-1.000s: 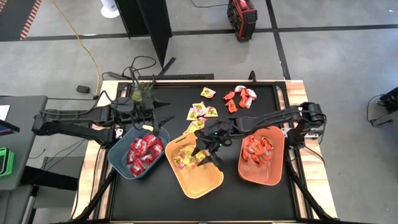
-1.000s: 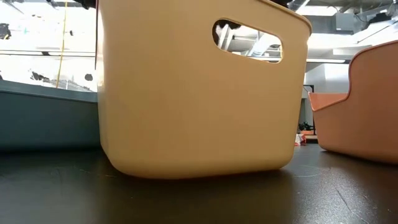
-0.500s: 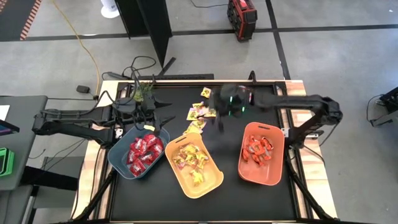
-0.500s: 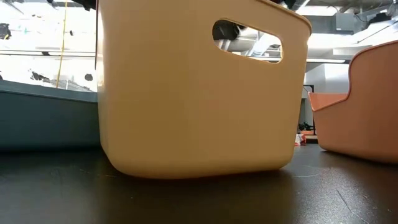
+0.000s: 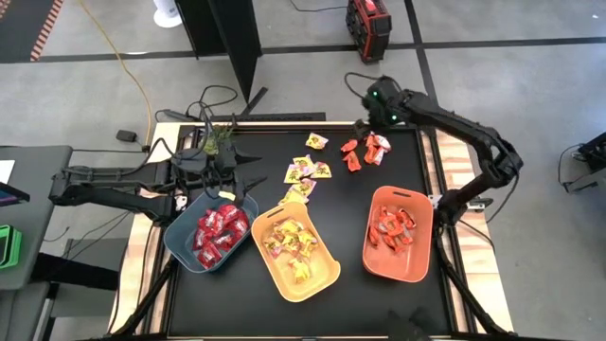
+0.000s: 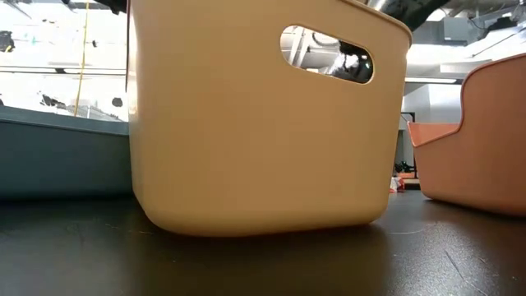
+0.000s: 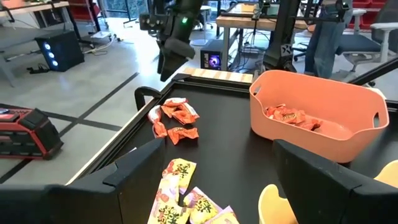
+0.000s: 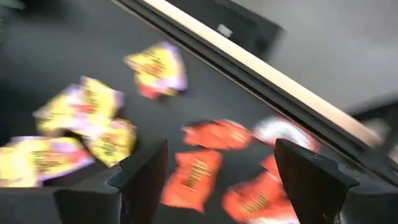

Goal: Sort candy
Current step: Put the orange chocolate into the orange bin

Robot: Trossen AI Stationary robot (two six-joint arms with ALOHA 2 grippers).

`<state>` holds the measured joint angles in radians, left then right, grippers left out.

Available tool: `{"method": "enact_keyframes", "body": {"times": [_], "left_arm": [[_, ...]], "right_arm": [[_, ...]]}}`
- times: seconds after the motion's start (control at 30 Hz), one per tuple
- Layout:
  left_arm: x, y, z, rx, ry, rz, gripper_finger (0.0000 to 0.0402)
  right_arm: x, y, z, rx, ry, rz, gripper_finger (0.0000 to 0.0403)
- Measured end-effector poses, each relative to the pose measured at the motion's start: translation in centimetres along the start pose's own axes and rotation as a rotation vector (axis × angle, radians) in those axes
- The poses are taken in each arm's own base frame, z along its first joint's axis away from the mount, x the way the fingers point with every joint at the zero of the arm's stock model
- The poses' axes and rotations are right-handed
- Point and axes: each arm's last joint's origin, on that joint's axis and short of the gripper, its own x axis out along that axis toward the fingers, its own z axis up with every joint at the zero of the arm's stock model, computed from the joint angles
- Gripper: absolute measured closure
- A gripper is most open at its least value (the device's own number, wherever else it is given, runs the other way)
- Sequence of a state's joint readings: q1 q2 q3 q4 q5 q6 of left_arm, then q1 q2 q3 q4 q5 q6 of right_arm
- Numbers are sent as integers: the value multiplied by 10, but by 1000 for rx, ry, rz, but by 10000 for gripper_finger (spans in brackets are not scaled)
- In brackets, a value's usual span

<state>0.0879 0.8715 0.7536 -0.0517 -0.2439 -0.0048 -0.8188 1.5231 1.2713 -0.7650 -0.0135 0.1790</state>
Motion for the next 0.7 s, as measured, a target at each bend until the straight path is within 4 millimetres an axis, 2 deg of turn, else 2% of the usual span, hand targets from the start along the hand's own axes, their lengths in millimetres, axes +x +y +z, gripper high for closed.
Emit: {"method": "enact_keyframes", "body": {"times": [0.13, 0.27, 0.5, 0.7], "left_arm": [[0, 0, -1, 3, 10, 0, 109], [0, 0, -1, 9, 11, 0, 109], [0, 0, -3, 15, 26, 0, 109], [0, 0, -3, 21, 32, 0, 109]], "right_arm": [[13, -26, -1, 81, 76, -94, 93], [34, -43, -1, 140, 133, -128, 93], [78, -57, -13, 174, 356, -170, 93], [99, -59, -11, 155, 435, -182, 100]]}}
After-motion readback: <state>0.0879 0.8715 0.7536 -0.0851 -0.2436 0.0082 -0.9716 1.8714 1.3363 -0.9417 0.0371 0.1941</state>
